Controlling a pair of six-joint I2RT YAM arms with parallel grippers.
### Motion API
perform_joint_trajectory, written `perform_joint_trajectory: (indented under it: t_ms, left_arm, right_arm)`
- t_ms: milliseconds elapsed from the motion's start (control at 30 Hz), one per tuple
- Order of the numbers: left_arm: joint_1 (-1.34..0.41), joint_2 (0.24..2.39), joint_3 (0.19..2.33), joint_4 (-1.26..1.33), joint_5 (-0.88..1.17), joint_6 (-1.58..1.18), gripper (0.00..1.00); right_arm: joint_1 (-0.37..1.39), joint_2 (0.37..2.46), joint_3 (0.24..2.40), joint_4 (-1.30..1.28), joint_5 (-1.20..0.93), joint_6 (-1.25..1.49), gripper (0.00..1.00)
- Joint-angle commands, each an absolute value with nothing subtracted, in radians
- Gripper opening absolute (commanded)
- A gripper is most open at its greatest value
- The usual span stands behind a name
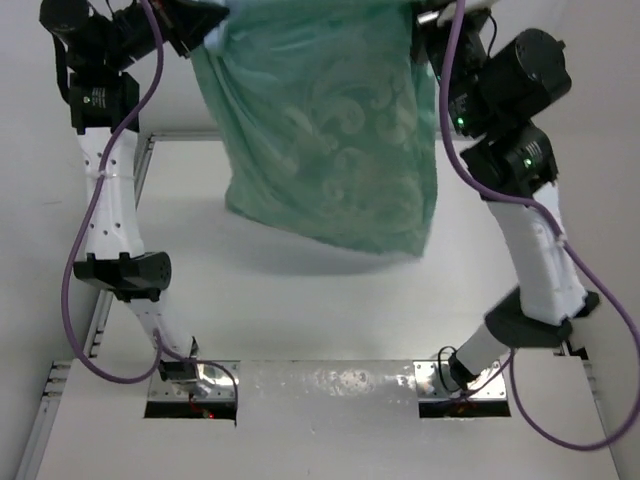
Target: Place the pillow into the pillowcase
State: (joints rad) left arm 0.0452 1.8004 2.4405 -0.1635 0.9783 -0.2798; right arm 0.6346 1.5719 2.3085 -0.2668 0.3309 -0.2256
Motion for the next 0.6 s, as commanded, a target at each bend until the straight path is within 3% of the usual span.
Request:
perform_joint_trajectory:
  t_ms: [0, 33, 67, 100, 133, 167, 200, 233, 267, 300, 333, 367, 400, 433, 467, 500, 533, 567]
  left_arm:
    - [-0.042, 1.771, 2.507, -0.466, 0.866, 0.119, 0.00]
    - [-0.084, 1.696, 2.274, -0.516, 0.817, 0.158, 0.00]
    - [-0.074, 1.630, 2.067, -0.411, 0.784, 0.117, 0.00]
    - [-0.046, 1.584, 2.013, -0.291, 0.808, -0.017, 0.00]
    - [-0.013, 1.618, 2.151, -0.209, 0.801, -0.017, 0.00]
    - [-0.009, 1.676, 2.366, -0.277, 0.801, -0.017, 0.00]
    - [-0.011, 1.768, 2.619, -0.361, 0.781, 0.042, 0.00]
    - [-0.018, 1.767, 2.584, -0.508, 0.826, 0.092, 0.00]
    - [-0.067, 1.737, 2.433, -0.555, 0.833, 0.156, 0.00]
    - [-0.071, 1.686, 2.082, -0.513, 0.765, 0.081, 0.00]
    - [0.004, 1.634, 2.036, -0.310, 0.882, -0.031, 0.00]
    - [0.058, 1.640, 2.077, -0.150, 0.914, -0.175, 0.00]
    - [0.087, 1.734, 2.414, -0.030, 0.893, -0.304, 0.00]
    - [0.100, 1.797, 2.616, -0.097, 0.846, -0.272, 0.00]
    - [0.081, 1.831, 2.738, -0.167, 0.865, -0.221, 0.00]
    - [0.046, 1.795, 2.609, -0.334, 0.897, -0.084, 0.00]
    - [-0.016, 1.731, 2.415, -0.359, 0.885, -0.022, 0.00]
    - [-0.008, 1.664, 2.197, -0.285, 0.846, -0.046, 0.00]
  right_arm:
    - [0.649, 1.632, 2.541, -0.234, 0.354, -0.250, 0.00]
    - [0.646, 1.579, 2.346, -0.198, 0.433, -0.249, 0.00]
    - [0.644, 1.411, 2.054, -0.005, 0.477, -0.312, 0.00]
    - [0.661, 1.363, 1.749, 0.176, 0.430, -0.406, 0.00]
    - [0.711, 1.438, 2.074, 0.211, 0.375, -0.437, 0.00]
    - [0.712, 1.439, 2.077, 0.090, 0.374, -0.379, 0.00]
    - [0.713, 1.594, 2.486, -0.014, 0.333, -0.336, 0.00]
    - [0.713, 1.632, 2.555, -0.193, 0.357, -0.328, 0.00]
    - [0.712, 1.631, 2.518, -0.251, 0.414, -0.324, 0.00]
    - [0.686, 1.530, 2.135, -0.218, 0.475, -0.328, 0.00]
    - [0.674, 1.470, 1.933, 0.089, 0.518, -0.485, 0.00]
    - [0.705, 1.438, 1.834, 0.203, 0.490, -0.574, 0.00]
    - [0.734, 1.524, 2.113, 0.198, 0.447, -0.527, 0.00]
    - [0.733, 1.610, 2.363, 0.017, 0.320, -0.444, 0.00]
    - [0.733, 1.677, 2.575, -0.044, 0.324, -0.418, 0.00]
    - [0.732, 1.707, 2.699, -0.113, 0.349, -0.426, 0.00]
    - [0.724, 1.669, 2.630, -0.240, 0.407, -0.414, 0.00]
    - [0.688, 1.601, 2.204, -0.165, 0.526, -0.423, 0.00]
